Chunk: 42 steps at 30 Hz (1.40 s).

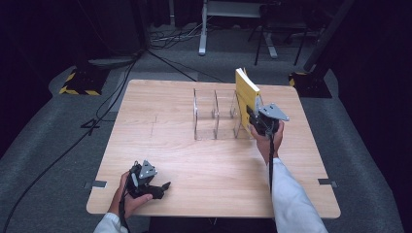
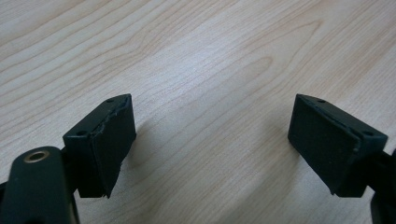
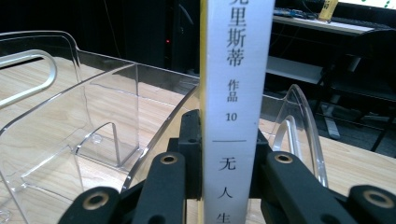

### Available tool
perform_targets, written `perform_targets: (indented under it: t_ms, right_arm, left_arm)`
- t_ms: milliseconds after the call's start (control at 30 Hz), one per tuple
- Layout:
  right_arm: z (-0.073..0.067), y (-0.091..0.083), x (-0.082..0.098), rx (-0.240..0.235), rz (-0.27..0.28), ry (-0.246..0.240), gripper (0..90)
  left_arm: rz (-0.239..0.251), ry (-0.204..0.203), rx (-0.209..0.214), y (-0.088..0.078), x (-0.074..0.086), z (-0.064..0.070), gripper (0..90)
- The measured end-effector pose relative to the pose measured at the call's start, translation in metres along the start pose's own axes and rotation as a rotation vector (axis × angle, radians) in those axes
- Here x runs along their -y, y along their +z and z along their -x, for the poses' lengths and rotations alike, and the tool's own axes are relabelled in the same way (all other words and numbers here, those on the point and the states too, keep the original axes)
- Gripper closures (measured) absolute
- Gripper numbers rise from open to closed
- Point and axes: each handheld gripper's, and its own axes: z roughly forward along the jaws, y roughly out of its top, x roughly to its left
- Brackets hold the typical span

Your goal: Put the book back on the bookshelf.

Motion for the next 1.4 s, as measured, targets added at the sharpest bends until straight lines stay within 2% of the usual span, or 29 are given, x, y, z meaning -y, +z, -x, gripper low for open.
perform_targets:
  t_ms: [300,967,1400]
  right_arm:
    - [-0.001,-0.001,0.005,-0.010,0.008,-0.003,76.2]
    - [-0.001,-0.007,0.019,-0.040,-0.012,-0.011,75.7]
    - [0.004,-0.011,0.021,-0.054,-0.025,-0.018,73.8]
  left_arm:
    - [0.000,-0.002,0.021,0.000,0.000,0.001,15.9]
    - [-0.001,-0.001,0.020,0.000,0.000,0.001,15.9]
    - [-0.001,-0.001,0.020,0.000,0.000,0.001,15.9]
